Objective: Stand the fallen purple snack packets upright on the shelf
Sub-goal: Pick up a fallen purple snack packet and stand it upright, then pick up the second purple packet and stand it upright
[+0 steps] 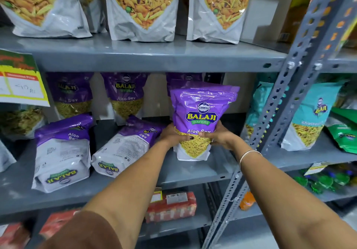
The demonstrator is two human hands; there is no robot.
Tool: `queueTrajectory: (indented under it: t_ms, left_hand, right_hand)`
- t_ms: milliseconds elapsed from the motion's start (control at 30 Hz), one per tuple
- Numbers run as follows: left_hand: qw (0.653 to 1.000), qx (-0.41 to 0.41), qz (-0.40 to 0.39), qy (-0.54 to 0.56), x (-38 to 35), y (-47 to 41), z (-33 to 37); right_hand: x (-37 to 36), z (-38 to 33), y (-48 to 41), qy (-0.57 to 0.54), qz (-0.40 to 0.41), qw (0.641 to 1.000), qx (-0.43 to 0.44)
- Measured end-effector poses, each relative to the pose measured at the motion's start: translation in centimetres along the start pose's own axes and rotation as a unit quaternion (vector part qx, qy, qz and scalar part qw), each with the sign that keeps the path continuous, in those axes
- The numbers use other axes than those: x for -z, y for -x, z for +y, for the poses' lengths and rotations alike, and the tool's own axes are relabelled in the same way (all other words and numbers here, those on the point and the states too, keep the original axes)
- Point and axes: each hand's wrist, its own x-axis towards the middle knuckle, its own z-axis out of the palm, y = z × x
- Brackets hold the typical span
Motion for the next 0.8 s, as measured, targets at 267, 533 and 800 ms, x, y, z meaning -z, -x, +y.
queueTrajectory:
  t_ms: [267,533,800]
  left_hand:
    - [1.0,0.016,0.003,0.02,-4.2,2.2,0.5]
    - [0.989,0.059,0.071,-0.12,2.6,7.0,1.1]
    - [0.952,0.14,0.115,-0.246,13.2,7.4,-2.8]
  right_hand:
    - [2.9,1.7,2.7,0.064,-0.004,0.998,-0.024]
    - [-1.8,-1.6,4.5,0.381,-0.182,0.874,-0.239]
    - [-11.7,-2.5,1.4,0.232,-0.094,0.96,-0.125]
